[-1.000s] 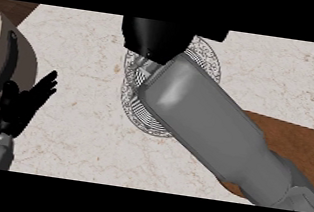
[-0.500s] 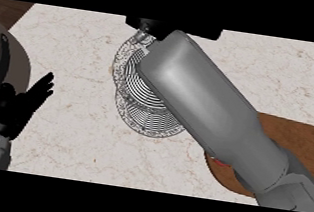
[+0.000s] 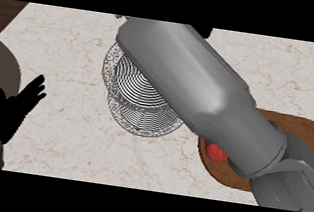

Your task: Pick the tomato from the cutting board and place it in the tiered basket

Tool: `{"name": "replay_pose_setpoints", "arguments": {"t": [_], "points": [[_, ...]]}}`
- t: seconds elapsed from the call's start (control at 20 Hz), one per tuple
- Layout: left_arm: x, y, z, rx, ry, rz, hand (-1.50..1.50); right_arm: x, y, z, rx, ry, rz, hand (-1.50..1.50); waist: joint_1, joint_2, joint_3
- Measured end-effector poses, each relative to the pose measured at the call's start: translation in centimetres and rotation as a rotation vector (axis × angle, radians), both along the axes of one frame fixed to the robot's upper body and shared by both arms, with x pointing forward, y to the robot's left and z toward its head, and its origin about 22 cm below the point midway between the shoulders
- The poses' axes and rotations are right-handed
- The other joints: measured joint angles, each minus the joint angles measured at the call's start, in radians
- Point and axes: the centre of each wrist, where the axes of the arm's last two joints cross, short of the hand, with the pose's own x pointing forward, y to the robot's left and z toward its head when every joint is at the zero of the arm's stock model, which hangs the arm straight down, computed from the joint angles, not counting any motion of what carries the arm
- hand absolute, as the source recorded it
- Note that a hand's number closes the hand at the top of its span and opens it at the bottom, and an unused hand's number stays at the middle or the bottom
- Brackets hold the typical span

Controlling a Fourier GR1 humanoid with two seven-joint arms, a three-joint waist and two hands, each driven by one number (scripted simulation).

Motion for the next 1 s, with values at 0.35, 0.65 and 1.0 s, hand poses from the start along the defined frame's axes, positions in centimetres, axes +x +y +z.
{"name": "replay_pose_setpoints", "arguments": {"t": [0.35, 0.65, 1.0], "points": [[-0.4, 0.5, 0.0, -0.011, -0.001, 0.015, 0.00, 0.2, 1.0, 1.9, -0.087, 0.099, -0.019, 1.50, -0.013, 0.000, 0.001], [-0.7, 0.5, -0.1, -0.008, -0.002, 0.016, 0.00, 1.2, 0.4, 1.8, -0.063, 0.232, -0.052, 1.50, -0.023, -0.001, 0.002], [-0.7, 0.8, -0.3, -0.013, 0.001, 0.028, 0.00, 3.4, -1.9, -0.8, 0.077, 0.461, -0.168, -1.50, -0.029, -0.004, 0.001]]}}
